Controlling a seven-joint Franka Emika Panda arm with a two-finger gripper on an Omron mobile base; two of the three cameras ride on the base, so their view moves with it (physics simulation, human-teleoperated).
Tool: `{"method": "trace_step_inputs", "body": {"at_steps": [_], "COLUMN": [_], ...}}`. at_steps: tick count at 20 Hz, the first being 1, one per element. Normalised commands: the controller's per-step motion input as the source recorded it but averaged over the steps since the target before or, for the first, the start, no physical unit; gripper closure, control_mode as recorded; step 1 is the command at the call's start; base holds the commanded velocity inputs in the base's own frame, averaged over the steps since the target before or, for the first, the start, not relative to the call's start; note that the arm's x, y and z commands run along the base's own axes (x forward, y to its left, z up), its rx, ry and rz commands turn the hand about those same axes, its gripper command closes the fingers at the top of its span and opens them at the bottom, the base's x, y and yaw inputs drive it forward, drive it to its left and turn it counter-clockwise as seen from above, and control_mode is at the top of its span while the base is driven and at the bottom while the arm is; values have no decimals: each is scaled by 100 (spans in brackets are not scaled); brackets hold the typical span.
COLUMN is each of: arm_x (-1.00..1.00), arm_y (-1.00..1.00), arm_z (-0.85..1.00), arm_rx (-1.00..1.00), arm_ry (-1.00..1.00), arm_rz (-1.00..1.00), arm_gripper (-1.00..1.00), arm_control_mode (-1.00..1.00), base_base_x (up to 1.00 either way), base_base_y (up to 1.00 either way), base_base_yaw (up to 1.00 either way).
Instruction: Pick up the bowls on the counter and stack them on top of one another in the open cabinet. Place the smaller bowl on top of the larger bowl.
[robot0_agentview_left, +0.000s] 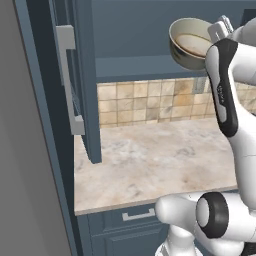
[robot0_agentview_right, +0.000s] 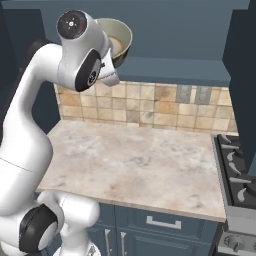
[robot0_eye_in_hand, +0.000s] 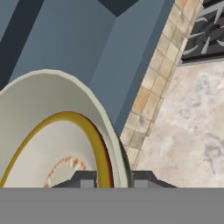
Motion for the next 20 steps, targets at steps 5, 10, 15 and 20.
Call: {"method": "trace_step_inputs", "body": {"at_steps": [5, 10, 15, 20], "arm_x": [31, 11, 1, 0], "arm_y": [10, 0, -5, -12], "arm_z": [0, 0, 0, 0], "arm_rx": [0, 4, 8, 11], "arm_ry": [0, 0, 0, 0], "arm_rz": [-2, 0, 0, 0], "arm_gripper": [100, 100, 100, 100], "arm_control_mode": [-100, -100, -100, -100], "base_base_x": [0, 0, 0, 0], "base_base_y": [0, 0, 0, 0], "base_base_yaw": [0, 0, 0, 0]}}
